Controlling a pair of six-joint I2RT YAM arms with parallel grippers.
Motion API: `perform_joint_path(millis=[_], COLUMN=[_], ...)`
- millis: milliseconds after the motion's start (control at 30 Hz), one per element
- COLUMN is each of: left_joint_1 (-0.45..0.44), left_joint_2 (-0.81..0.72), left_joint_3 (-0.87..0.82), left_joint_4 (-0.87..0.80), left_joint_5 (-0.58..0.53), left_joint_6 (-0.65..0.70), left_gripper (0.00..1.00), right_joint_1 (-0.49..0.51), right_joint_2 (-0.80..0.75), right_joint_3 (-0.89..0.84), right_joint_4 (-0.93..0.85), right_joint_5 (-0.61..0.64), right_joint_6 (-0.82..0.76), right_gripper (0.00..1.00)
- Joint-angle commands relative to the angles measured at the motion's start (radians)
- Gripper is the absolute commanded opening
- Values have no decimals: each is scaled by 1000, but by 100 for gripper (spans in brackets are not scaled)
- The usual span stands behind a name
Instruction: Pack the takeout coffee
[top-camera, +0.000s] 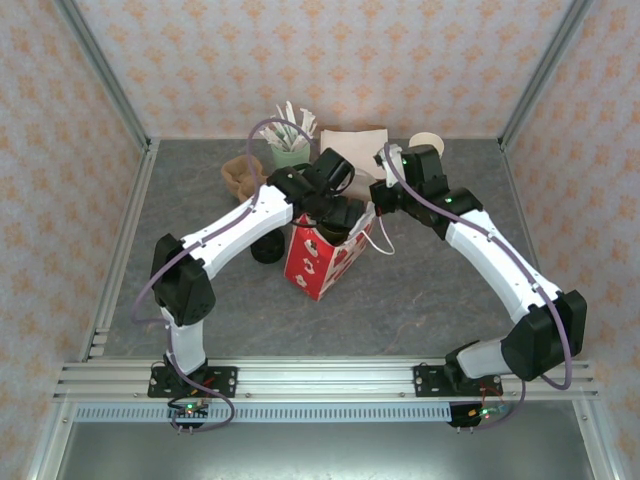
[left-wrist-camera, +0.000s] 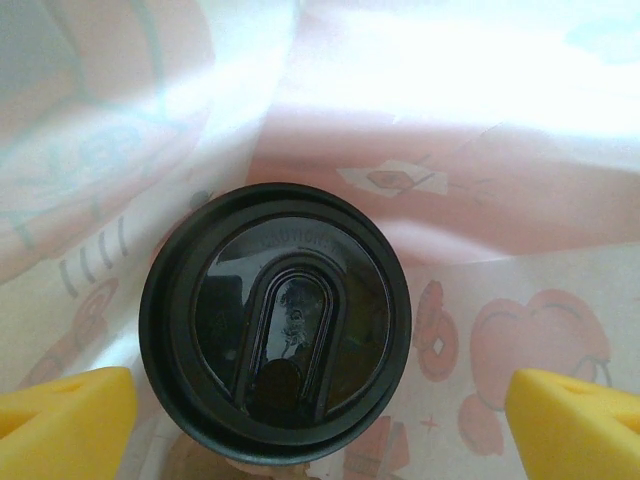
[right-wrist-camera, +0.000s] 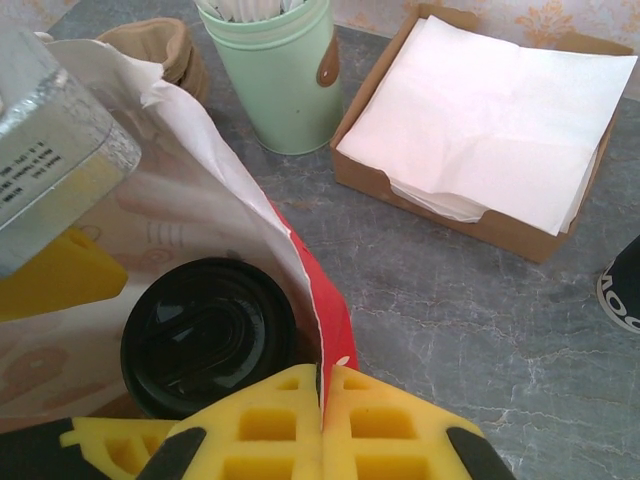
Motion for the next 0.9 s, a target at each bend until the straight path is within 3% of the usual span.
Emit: perform_joint_path(millis=[0,133,333,700,867], left_joint_1=[-2,0,6,21,41], left_joint_2=[-50,-49,-64,-110,-128], left_joint_3=[22,19,-11,-90,-129], left_joint_4=[27,47,103,223,298], left_joint_5=[12,26,54,174,280], left_joint_6=[-36,-52,-92,-106,-115], left_gripper=[94,89,90,90,90], right_joint_1=[-2,-2,-2,-5,-8], right_joint_2=[11,15,25,60,77], right_joint_3=[38,42,42,66,95], right_joint_4=[-8,-13,-27,-39,-53], right_joint_5=[20,20,37,60,71], right_joint_6=[3,9,14,19,13], right_gripper=[4,5,5,5,5])
